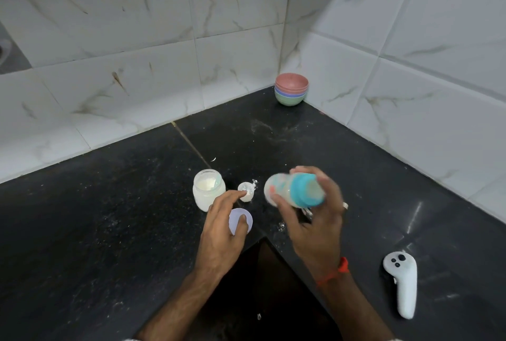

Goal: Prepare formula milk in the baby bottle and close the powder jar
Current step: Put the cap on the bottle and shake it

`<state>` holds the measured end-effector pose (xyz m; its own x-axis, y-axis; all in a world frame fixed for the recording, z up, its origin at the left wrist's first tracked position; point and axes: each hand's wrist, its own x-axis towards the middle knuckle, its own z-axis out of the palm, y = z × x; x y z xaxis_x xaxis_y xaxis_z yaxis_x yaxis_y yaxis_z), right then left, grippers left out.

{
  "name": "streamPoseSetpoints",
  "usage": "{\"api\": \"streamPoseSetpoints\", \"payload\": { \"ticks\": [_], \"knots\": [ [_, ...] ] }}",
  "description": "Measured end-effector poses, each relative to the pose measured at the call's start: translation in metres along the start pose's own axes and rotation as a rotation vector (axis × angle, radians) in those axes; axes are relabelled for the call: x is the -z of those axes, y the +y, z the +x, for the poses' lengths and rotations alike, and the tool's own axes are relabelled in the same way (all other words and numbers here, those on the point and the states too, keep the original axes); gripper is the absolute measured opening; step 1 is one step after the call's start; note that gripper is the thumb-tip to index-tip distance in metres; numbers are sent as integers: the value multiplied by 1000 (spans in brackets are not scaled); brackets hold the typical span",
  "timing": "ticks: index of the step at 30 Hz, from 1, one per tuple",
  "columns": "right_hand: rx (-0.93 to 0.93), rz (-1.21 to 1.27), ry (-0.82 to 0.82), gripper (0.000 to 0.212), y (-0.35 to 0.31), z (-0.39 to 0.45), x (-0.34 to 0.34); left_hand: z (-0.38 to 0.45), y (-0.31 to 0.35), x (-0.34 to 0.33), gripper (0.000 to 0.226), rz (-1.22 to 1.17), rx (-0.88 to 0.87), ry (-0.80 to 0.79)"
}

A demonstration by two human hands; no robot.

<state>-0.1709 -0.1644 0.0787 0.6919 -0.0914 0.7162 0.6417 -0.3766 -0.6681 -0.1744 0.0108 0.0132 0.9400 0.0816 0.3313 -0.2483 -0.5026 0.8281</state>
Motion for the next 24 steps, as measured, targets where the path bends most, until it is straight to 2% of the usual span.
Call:
{"api": "streamPoseSetpoints", "payload": {
  "ticks": [1, 2, 3, 4, 6, 7, 8, 9, 11, 13, 15, 16, 18, 20, 21, 24],
  "knots": [
    [-91, -45, -155, 83, 4, -2, -1, 3, 1, 1, 50, -10, -14, -3],
    [-144, -71, -240, 88, 4, -5, 0, 5, 2, 3, 50, -19, -29, -7],
    [-160, -57, -224, 91, 1, -6, 1, 9, 5, 4, 48, -30, -45, -6],
    [-157, 1, -140, 93, -4, -4, 3, 13, 8, 6, 45, -45, -55, 2],
    [-61, 159, 64, 97, -17, 2, 9, 21, 11, 9, 36, -104, -21, 28],
    [-4, 176, 107, 98, -18, 5, 12, 25, 12, 9, 32, -146, 25, 40],
    [29, 145, 100, 98, -14, 7, 12, 28, 12, 10, 29, -188, 79, 47],
    [7, 91, 24, 98, -10, 8, 12, 31, 13, 10, 27, -225, 126, 49],
    [-116, -2, -153, 97, -9, 7, 10, 35, 14, 11, 27, -276, 176, 43],
    [-154, 122, -36, 95, -18, 10, 10, 37, 17, 11, 28, -311, 180, 46],
    [-47, 278, 125, 91, -27, 16, 12, 38, 18, 11, 28, -335, 196, 55],
    [6, 264, 173, 90, -24, 19, 11, 37, 19, 10, 28, -342, 204, 57],
    [4, 129, 133, 93, -10, 18, 6, 36, 18, 9, 29, -343, 209, 54],
    [-130, 28, -40, 95, -5, 14, 1, 35, 19, 7, 30, -327, 188, 55],
    [-162, 35, -44, 95, -7, 12, 2, 35, 21, 7, 31, -312, 171, 65],
    [-19, 213, 176, 89, -21, 22, 10, 38, 23, 10, 31, -254, 125, 129]
  ]
}}
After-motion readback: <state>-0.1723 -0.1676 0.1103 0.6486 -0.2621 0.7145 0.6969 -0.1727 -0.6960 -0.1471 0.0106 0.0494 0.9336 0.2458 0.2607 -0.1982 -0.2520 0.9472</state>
